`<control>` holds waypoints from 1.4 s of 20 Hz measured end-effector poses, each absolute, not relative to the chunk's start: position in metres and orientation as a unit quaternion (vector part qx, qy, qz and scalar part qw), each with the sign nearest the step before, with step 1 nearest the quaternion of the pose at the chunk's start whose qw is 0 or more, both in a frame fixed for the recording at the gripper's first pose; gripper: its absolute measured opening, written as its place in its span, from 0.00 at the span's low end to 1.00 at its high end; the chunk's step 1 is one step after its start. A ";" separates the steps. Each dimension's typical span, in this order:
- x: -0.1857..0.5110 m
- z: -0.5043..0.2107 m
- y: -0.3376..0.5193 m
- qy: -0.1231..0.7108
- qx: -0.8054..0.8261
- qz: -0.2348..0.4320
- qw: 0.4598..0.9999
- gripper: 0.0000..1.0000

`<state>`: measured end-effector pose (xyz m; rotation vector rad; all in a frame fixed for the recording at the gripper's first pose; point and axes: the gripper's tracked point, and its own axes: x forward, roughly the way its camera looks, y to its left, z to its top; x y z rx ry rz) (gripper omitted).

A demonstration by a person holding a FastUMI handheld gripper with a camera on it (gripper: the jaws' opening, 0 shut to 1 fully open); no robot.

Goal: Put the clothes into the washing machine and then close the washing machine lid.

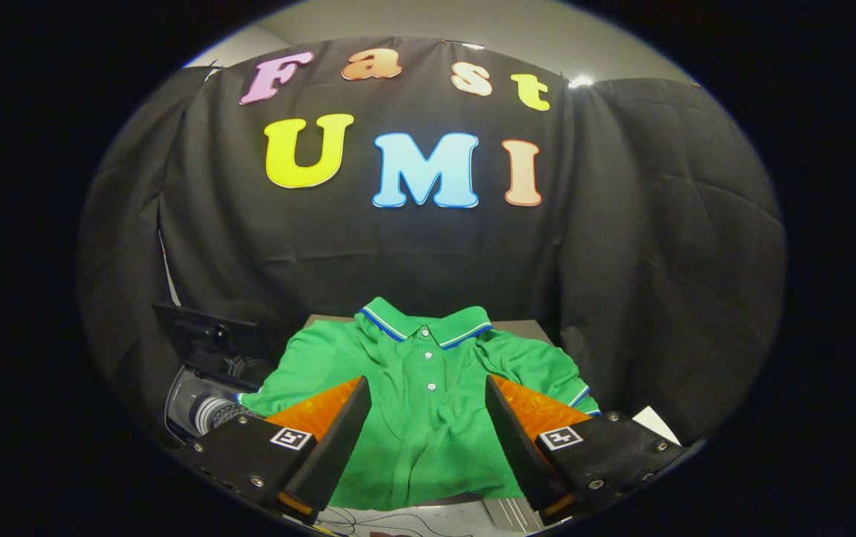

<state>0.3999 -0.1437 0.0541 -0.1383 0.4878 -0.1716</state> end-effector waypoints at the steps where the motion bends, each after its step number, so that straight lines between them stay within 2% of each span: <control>1: 0.407 0.049 -0.147 0.251 -0.058 -0.087 0.962 0.95; 14: 0.426 -0.020 -0.160 0.365 0.005 -0.080 0.928 0.95; 24: 0.429 -0.021 -0.161 0.361 -0.018 -0.090 0.928 0.95; 25: 0.430 -0.020 -0.165 0.361 -0.015 -0.096 0.928 0.92; 28: 0.424 -0.020 -0.165 0.383 -0.024 -0.096 0.919 0.47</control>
